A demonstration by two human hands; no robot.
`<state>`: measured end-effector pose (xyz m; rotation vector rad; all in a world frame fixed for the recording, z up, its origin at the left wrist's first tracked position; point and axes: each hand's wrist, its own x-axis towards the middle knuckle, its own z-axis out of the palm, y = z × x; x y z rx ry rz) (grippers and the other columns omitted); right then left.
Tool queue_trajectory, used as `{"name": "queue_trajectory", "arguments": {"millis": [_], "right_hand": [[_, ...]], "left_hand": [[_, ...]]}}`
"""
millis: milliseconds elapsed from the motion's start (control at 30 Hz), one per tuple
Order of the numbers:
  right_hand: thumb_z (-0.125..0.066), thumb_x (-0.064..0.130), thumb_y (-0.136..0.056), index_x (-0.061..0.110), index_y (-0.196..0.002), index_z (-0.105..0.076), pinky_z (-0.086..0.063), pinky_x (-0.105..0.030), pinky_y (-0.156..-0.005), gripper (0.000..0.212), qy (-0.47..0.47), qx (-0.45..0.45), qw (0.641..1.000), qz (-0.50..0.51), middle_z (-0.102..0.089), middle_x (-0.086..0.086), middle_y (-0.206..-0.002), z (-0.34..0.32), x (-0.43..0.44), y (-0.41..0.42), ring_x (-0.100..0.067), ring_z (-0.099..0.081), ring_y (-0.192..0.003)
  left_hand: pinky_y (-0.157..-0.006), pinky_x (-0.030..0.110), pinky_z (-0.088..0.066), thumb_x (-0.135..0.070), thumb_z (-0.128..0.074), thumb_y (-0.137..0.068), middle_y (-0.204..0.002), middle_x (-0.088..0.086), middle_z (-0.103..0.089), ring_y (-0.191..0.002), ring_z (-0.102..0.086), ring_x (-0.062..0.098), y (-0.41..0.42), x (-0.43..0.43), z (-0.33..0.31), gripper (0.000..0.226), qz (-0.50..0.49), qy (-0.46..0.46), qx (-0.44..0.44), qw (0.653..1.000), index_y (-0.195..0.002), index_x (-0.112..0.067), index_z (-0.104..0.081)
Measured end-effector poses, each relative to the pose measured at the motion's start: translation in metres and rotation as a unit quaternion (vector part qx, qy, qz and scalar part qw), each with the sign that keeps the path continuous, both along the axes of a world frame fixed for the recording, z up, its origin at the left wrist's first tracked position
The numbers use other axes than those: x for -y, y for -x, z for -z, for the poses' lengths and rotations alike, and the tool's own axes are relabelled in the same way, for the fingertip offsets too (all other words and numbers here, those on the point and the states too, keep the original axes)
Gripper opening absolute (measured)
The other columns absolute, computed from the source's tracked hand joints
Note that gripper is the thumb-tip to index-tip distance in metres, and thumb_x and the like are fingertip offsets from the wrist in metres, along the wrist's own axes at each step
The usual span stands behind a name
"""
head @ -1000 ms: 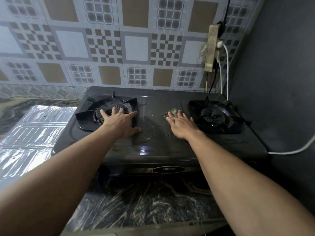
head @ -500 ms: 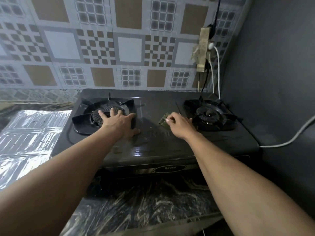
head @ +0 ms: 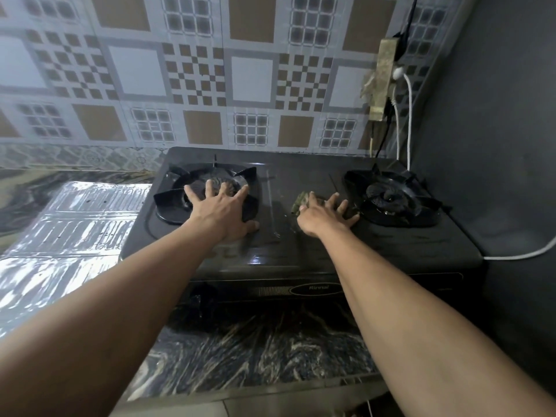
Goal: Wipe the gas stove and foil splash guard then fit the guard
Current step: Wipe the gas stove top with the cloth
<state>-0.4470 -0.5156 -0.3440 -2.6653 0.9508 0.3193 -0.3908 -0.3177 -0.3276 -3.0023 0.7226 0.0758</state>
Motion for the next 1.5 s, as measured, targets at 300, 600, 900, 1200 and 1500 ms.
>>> {"name": "queue_trajectory", "arguments": {"millis": [300,600,900,1200,1500], "right_hand": [[-0.018,0.055,-0.102,0.04,-0.156,0.005,0.013,-0.067,-0.112,0.06,0.003,0.011,0.992,-0.128,0.024,-0.009,-0.162,0.005,-0.042,0.008,-0.035,0.024,-0.147],[-0.018,0.059,-0.102,0.046,-0.155,0.004,0.018,-0.062,-0.113,0.058,-0.01,0.022,0.986,-0.165,0.024,-0.003,-0.162,0.006,-0.068,0.032,-0.03,0.027,-0.147],[-0.015,0.058,-0.103,0.049,-0.154,0.003,0.015,-0.059,-0.116,0.055,-0.017,0.017,0.989,-0.145,0.023,-0.004,-0.163,0.003,-0.041,0.048,-0.029,0.024,-0.148],[-0.015,0.06,-0.102,0.045,-0.154,0.008,0.014,-0.059,-0.116,0.059,0.002,0.006,0.993,-0.122,0.027,-0.007,-0.161,0.009,0.013,0.07,-0.032,0.026,-0.147],[-0.012,0.061,-0.101,0.043,-0.155,0.008,0.012,-0.058,-0.117,0.061,0.008,0.014,0.99,-0.137,0.021,-0.01,-0.163,0.011,0.057,0.096,-0.032,0.022,-0.149]], "left_hand": [[-0.108,0.078,-0.003,-0.075,-0.046,-0.084,-0.162,0.007,-0.019,-0.15,-0.002,0.04,0.016,-0.024,0.003,0.085,-0.007,-0.003,0.007,1.0,-0.155,-0.039,-0.017],[-0.106,0.079,0.003,-0.07,-0.041,-0.091,-0.161,-0.001,-0.03,-0.151,0.005,0.04,0.028,-0.036,0.003,0.07,-0.001,-0.015,-0.028,0.999,-0.153,-0.044,-0.023],[-0.108,0.078,0.001,-0.055,-0.048,-0.093,-0.151,0.002,-0.046,-0.15,-0.002,0.043,0.045,-0.022,0.002,0.05,0.012,0.023,-0.024,0.999,-0.141,-0.042,-0.045],[-0.104,0.079,0.007,-0.063,-0.044,-0.092,-0.15,0.0,-0.048,-0.151,0.004,0.041,0.067,0.016,0.003,0.043,0.023,0.015,-0.001,1.0,-0.13,-0.044,-0.055],[-0.107,0.078,0.0,-0.065,-0.04,-0.091,-0.152,0.001,-0.044,-0.151,-0.001,0.039,0.094,0.064,0.01,0.055,0.019,0.018,0.005,1.0,-0.139,-0.04,-0.05]]}}
